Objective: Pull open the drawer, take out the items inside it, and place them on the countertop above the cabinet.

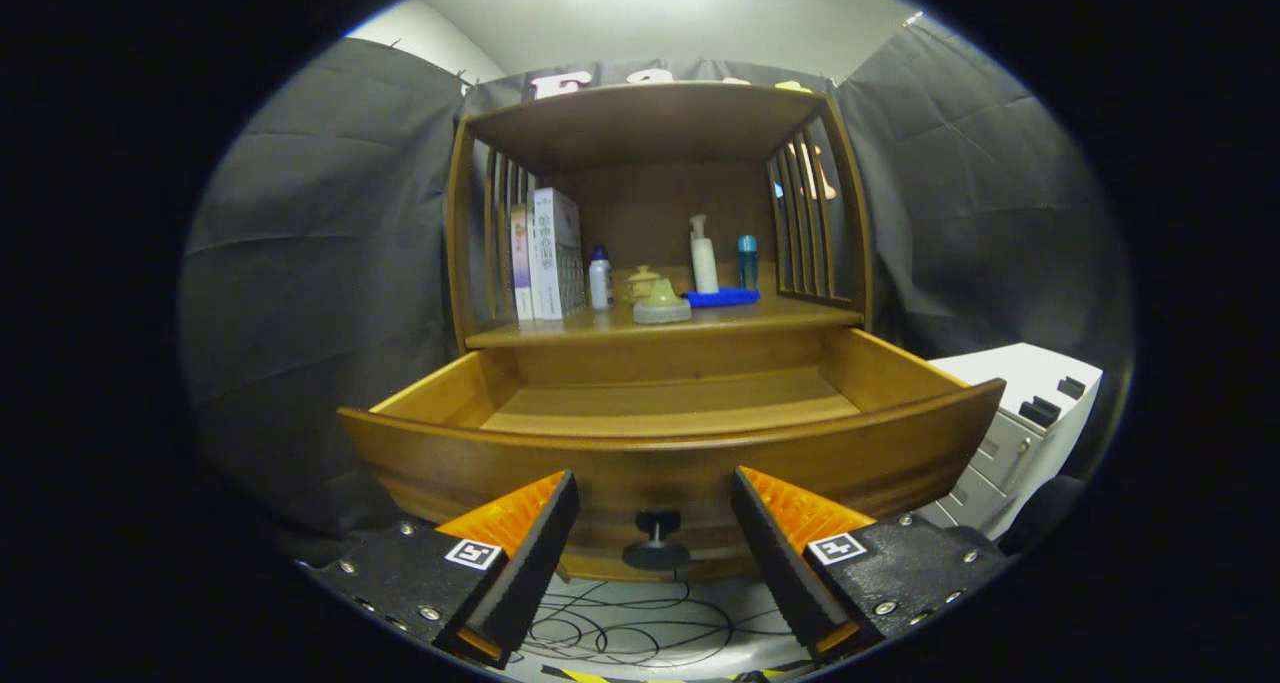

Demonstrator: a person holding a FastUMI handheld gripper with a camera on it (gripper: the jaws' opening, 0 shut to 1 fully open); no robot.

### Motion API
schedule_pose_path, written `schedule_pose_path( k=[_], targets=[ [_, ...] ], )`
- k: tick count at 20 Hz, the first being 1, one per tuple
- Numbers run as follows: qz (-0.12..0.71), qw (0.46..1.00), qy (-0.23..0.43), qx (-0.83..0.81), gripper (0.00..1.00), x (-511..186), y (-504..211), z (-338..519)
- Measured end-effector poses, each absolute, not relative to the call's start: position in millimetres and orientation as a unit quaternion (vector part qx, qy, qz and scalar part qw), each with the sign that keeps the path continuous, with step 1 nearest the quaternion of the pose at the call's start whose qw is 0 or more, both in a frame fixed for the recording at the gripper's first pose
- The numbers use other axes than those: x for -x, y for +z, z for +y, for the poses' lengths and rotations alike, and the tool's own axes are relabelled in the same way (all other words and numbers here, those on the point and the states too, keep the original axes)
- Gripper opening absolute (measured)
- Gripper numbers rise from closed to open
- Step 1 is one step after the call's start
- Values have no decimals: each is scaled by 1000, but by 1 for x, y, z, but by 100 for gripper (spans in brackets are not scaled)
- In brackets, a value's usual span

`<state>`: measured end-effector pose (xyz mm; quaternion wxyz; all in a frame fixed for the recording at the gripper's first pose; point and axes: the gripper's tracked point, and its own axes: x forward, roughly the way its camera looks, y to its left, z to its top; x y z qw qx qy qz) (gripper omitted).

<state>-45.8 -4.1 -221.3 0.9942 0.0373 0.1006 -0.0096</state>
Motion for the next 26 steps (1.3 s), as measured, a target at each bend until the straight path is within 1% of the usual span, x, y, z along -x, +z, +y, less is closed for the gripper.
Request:
schedule_pose_path(
  k=[3, 5, 6, 9, 14, 17, 26],
  targets=[
    [106, 994, -15, -22, 96, 36, -228, -12],
    [117, 992, -34, -28, 95, 35, -235, -19],
    [119, 992, -33, -31, 93, 35, -236, -17],
    [120, 992, -43, -22, 92, 33, -238, -25],
    [122, 992, -39, -10, 93, 23, -240, -29],
    [133, 991, -25, -14, 95, 14, -248, -27],
    [133, 991, -27, -19, 95, -4, -247, -25]
  ],
)
